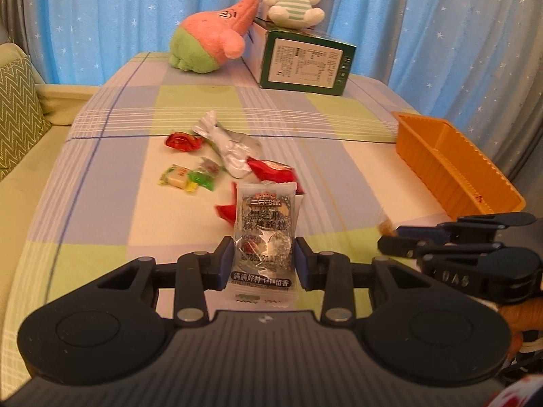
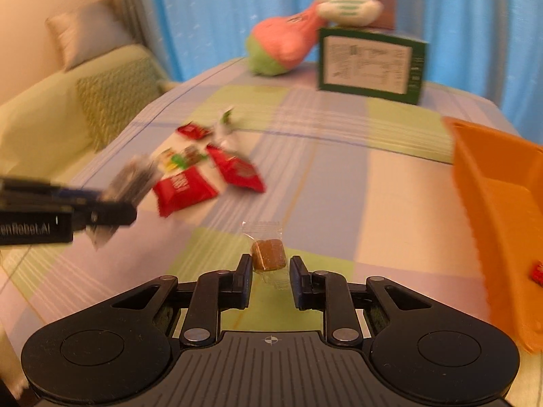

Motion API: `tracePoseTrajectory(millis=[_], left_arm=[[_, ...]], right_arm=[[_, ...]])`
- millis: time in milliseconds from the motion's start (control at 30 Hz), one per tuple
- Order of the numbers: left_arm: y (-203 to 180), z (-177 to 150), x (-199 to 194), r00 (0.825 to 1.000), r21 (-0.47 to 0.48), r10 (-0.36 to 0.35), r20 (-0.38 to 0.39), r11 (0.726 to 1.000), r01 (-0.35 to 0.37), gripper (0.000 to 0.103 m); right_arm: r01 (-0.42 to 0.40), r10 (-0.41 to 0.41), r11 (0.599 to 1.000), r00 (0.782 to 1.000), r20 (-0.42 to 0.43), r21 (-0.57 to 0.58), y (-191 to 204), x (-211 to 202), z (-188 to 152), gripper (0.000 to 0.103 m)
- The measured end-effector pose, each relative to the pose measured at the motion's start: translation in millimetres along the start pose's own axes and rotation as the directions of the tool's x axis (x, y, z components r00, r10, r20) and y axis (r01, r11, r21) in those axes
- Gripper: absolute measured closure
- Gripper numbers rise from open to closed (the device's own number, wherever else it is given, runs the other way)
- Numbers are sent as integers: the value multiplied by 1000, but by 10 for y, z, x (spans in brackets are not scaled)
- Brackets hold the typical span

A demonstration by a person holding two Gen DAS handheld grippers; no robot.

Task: Organize snacks
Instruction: 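Lift the clear packet with the left tool while the right tool grasps a small brown candy, then carry both snacks over the orange tray and release them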

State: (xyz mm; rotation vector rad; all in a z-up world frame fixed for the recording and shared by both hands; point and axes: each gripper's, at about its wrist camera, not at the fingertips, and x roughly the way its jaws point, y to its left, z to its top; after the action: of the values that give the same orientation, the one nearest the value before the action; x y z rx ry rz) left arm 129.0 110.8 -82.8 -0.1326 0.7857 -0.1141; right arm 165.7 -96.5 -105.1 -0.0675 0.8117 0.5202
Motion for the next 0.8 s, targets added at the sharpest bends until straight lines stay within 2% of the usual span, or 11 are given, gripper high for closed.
tracePoseTrajectory(millis=[267,800], left_arm=[[-462,21,-103,1000,-4,-19,-3,1000,19,69],[-1305,261,-307,997,47,-74,9,996,73,69]], right_arm=[[60,-64,992,997,35,111,-237,-472,78,79],[151,-174,964,981,91,218,-709,-1300,190,79]])
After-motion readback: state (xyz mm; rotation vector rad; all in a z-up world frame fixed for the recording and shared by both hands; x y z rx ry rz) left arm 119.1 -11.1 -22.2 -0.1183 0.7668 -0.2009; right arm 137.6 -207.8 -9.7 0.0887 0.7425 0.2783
